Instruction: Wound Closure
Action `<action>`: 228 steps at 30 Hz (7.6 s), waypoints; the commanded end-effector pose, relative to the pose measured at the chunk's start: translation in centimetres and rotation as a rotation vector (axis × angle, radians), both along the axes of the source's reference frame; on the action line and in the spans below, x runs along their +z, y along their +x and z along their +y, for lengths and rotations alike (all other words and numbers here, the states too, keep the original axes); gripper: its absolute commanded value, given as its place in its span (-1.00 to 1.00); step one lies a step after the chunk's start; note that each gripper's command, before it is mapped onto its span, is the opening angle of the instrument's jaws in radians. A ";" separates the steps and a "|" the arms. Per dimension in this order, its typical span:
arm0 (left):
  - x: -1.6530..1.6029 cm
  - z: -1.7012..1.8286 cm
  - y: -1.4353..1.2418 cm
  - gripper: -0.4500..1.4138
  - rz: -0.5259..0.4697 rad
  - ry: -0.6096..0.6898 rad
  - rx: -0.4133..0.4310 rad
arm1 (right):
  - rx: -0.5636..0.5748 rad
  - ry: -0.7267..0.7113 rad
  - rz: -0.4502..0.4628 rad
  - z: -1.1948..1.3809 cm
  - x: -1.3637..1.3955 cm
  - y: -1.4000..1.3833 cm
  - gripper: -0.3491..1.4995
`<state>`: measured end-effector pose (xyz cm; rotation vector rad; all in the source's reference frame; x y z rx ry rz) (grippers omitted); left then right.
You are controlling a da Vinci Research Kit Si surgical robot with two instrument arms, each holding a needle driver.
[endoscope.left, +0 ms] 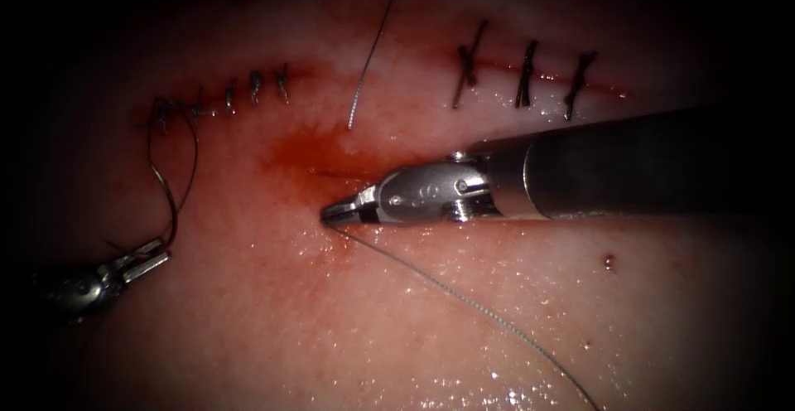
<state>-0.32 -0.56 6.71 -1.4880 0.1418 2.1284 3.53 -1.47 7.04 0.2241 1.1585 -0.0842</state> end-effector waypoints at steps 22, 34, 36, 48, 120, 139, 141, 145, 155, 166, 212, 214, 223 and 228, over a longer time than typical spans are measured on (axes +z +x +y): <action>0.06 -0.09 -0.06 -1.00 -0.003 0.003 0.004 | -0.138 0.021 0.050 -0.82 -0.83 -0.32 -1.00; 0.06 -0.09 -0.06 -1.00 -0.003 0.003 0.004 | -0.250 0.019 0.057 -1.37 -1.31 -0.46 -1.00; 0.06 -0.09 -0.06 -1.00 -0.003 0.003 0.004 | -0.259 0.018 0.062 -1.44 -1.37 -0.47 -1.00; 0.06 -0.10 -0.07 -1.00 -0.005 0.003 0.005 | -0.065 -0.002 0.028 -0.98 -1.32 -0.31 0.56; 0.07 -0.10 -0.06 -1.00 -0.003 0.003 0.007 | -0.166 0.067 0.031 -1.17 -1.19 -0.45 -1.00; 0.07 -0.11 -0.07 -1.00 -0.007 0.004 0.015 | 0.130 -0.016 -0.145 -0.45 -0.88 -0.74 0.80; 0.07 -0.11 -0.07 -1.00 -0.007 0.004 0.015 | 0.205 0.000 -0.192 -0.26 -0.84 -0.83 0.71; 0.07 -0.11 -0.07 -1.00 -0.007 0.004 0.015 | 0.478 0.258 -0.163 0.08 -0.68 -0.87 0.40; 0.07 -0.11 -0.06 -1.00 -0.006 0.006 0.018 | 0.820 0.769 -0.128 0.53 0.09 -0.47 0.29; 0.07 -0.11 -0.06 -1.00 -0.006 0.006 0.019 | 1.011 0.852 -0.207 0.65 0.56 -0.38 -0.09; 0.05 -0.07 0.04 -1.00 -0.013 0.005 0.034 | 0.900 0.583 0.080 1.18 -0.28 -0.25 -1.00; 0.05 -0.06 0.06 -1.00 -0.014 0.006 0.036 | 0.901 0.581 0.082 1.19 -0.32 -0.24 -1.00; 0.04 -0.04 0.10 -1.00 -0.013 0.002 0.041 | 0.902 0.577 0.087 1.20 -0.34 -0.24 -1.00; 0.04 -0.01 0.16 -1.00 -0.005 0.005 0.035 | 0.902 0.577 0.087 1.20 -0.34 -0.24 -1.00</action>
